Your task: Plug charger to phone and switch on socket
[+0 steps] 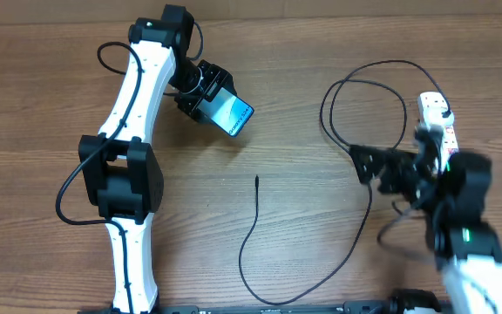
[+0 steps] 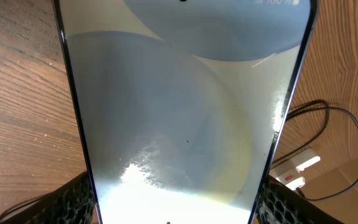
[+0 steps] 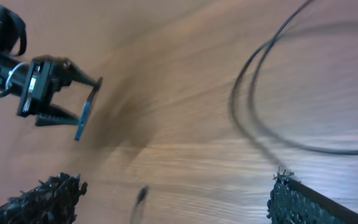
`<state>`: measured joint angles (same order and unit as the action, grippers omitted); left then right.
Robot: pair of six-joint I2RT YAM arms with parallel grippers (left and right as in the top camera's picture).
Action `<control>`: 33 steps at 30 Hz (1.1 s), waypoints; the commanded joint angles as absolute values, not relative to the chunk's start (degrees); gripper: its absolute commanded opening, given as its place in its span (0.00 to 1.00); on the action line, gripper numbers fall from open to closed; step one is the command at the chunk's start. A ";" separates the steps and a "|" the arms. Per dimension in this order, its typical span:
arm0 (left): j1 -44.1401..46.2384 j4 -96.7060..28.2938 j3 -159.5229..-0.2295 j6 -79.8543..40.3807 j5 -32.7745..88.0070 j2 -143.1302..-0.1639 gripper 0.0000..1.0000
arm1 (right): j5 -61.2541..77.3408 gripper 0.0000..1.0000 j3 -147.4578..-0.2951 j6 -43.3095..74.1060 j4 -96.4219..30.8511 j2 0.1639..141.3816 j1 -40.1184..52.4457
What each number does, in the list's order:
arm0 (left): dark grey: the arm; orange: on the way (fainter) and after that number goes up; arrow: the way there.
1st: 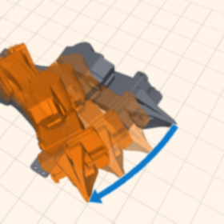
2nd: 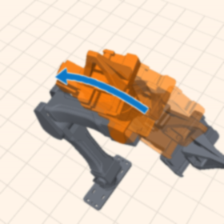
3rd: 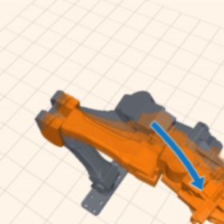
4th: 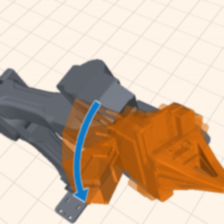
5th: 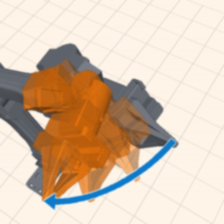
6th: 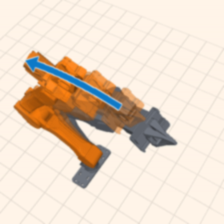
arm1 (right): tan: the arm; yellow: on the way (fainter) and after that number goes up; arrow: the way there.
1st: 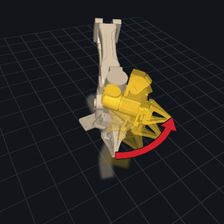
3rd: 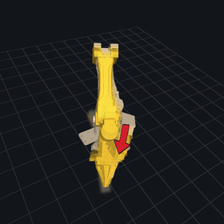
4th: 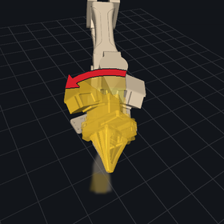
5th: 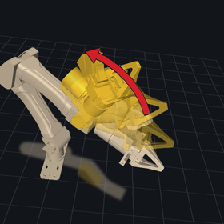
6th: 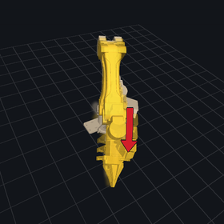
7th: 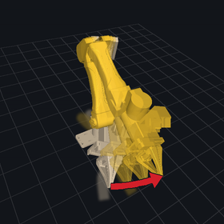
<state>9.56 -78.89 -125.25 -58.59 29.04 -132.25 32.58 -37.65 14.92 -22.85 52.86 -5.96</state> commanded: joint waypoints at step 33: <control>22.39 -79.81 -126.80 -83.50 24.88 -132.22 0.04 | 53.39 0.96 -43.13 43.92 10.07 94.00 6.81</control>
